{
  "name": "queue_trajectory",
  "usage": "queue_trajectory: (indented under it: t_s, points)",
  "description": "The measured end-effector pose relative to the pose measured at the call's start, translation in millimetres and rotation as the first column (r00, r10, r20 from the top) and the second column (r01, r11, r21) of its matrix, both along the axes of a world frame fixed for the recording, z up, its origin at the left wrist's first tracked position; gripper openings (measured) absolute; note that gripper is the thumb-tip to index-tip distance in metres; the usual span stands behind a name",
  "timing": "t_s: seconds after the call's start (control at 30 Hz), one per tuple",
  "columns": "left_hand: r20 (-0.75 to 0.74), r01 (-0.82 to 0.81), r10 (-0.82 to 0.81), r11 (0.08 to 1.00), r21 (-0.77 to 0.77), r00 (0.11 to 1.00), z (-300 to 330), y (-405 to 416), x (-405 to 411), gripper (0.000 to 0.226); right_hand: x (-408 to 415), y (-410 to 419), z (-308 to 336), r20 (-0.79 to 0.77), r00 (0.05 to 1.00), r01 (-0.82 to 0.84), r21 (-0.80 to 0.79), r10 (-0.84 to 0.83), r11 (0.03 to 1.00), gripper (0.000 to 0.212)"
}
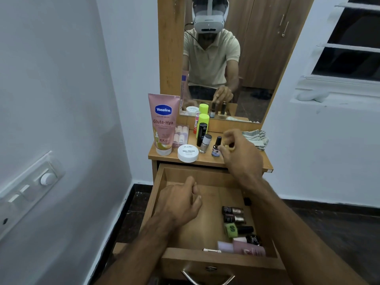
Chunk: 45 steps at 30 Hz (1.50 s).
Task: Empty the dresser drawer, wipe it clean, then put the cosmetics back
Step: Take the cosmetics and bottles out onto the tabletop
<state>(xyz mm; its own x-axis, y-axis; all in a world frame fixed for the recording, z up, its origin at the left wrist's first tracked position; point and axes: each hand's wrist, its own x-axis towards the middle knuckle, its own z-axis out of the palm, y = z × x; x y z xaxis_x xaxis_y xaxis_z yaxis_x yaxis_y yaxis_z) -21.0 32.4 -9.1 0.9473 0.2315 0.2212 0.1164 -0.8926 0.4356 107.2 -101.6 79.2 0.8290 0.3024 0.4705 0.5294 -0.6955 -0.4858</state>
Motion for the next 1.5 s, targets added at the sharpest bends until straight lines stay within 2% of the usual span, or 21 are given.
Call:
queue_trajectory:
  t_s: [0.03,0.1,0.17,0.2,0.27,0.4,0.5,0.57,0.6,0.67,0.7,0.8,0.87,1.1,1.2,1.3,1.33,1.43,1.5]
  points:
    - [-0.007,0.005,-0.005,1.0,0.001,1.0,-0.9,0.0,0.9,0.017,-2.3,-8.0,-2.0,-0.049,0.998,-0.032,-0.046,0.03,0.998,0.021]
    - [-0.021,0.013,-0.013,1.0,0.01,1.0,-2.0,0.6,1.5,0.016,-7.0,-21.1,-14.8,-0.23,0.972,-0.119,-0.329,0.043,0.937,0.007]
    - [-0.031,0.024,-0.023,1.0,0.014,0.999,-3.0,1.7,1.1,0.014,-13.3,-28.7,-37.2,-0.391,0.919,-0.213,-0.612,-0.057,0.762,0.003]
    - [-0.033,0.032,-0.032,0.999,0.01,0.999,-3.1,1.9,0.9,0.012,-16.2,-31.8,-49.3,-0.429,0.898,-0.245,-0.673,-0.099,0.697,0.007]
    - [-0.035,0.043,-0.043,0.999,0.003,0.998,-3.5,2.4,0.8,0.011,-20.1,-35.6,-67.3,-0.473,0.872,-0.273,-0.687,-0.129,0.673,0.013]
    - [-0.034,0.05,-0.05,0.999,-0.007,0.998,-4.6,2.7,1.3,0.011,-18.2,-38.9,-83.8,-0.504,0.86,-0.294,-0.617,-0.08,0.73,0.024]
    - [-0.04,0.046,-0.046,0.999,-0.003,0.998,-6.2,2.8,1.3,0.012,-12.2,-43.4,-91.1,-0.559,0.829,-0.325,-0.461,0.014,0.826,0.032]
    - [-0.046,0.046,-0.046,0.999,-0.003,0.998,-7.3,2.4,1.3,0.012,-9.4,-45.7,-91.3,-0.633,0.758,-0.324,-0.155,0.158,0.933,0.032]
    - [-0.046,0.05,-0.05,0.999,-0.006,0.998,-7.6,2.1,1.3,0.013,-10.0,-45.4,-89.1,-0.664,0.704,-0.307,0.037,0.254,0.951,0.032]
    - [-0.043,0.073,-0.073,0.997,-0.005,0.996,-6.8,0.9,1.5,0.02,-12.9,-42.9,-82.6,-0.677,0.598,-0.269,0.334,0.429,0.903,0.031]
    - [-0.041,0.089,-0.089,0.996,-0.001,0.995,-5.9,0.0,1.5,0.026,-13.5,-41.5,-81.0,-0.667,0.561,-0.26,0.42,0.49,0.869,0.03]
    - [-0.03,0.116,-0.115,0.993,0.033,0.993,-4.9,-1.4,1.4,0.038,-17.1,-38.2,-76.8,-0.637,0.468,-0.235,0.579,0.613,0.781,0.027]
    - [-0.032,0.107,-0.106,0.992,0.059,0.994,-5.8,-0.7,1.6,0.036,-18.4,-37.5,-76.6,-0.629,0.438,-0.227,0.613,0.642,0.756,0.027]
    - [-0.007,0.112,-0.112,0.982,0.15,0.994,-3.3,-1.5,0.4,0.04,-24.9,-30.6,-76.1,-0.548,0.571,-0.28,0.57,0.611,0.773,0.023]
    - [-0.002,0.093,-0.093,0.988,0.122,0.996,-5.6,2.2,2.1,0.044,-27.6,-30.3,-77.7,-0.525,0.568,-0.325,0.564,0.634,0.759,0.025]
    - [0.01,0.063,-0.064,0.995,0.082,0.998,-4.1,2.7,4.3,0.046,-29.5,-29.4,-78.6,-0.515,0.544,-0.355,0.573,0.662,0.738,0.038]
    - [0.017,0.056,-0.057,0.996,0.066,0.998,-2.9,2.3,4.2,0.048,-29.9,-27.3,-76.5,-0.494,0.585,-0.356,0.556,0.643,0.751,0.038]
    - [-0.019,0.046,-0.046,0.998,0.03,0.999,-0.4,1.1,2.0,0.06,-29.6,-17.2,-59.9,-0.357,0.799,-0.281,0.489,0.483,0.826,0.036]
    - [-0.053,0.027,-0.025,0.999,0.035,0.998,1.1,0.4,0.4,0.062,-25.6,-6.7,-45.2,-0.26,0.89,-0.199,0.516,0.373,0.833,0.037]
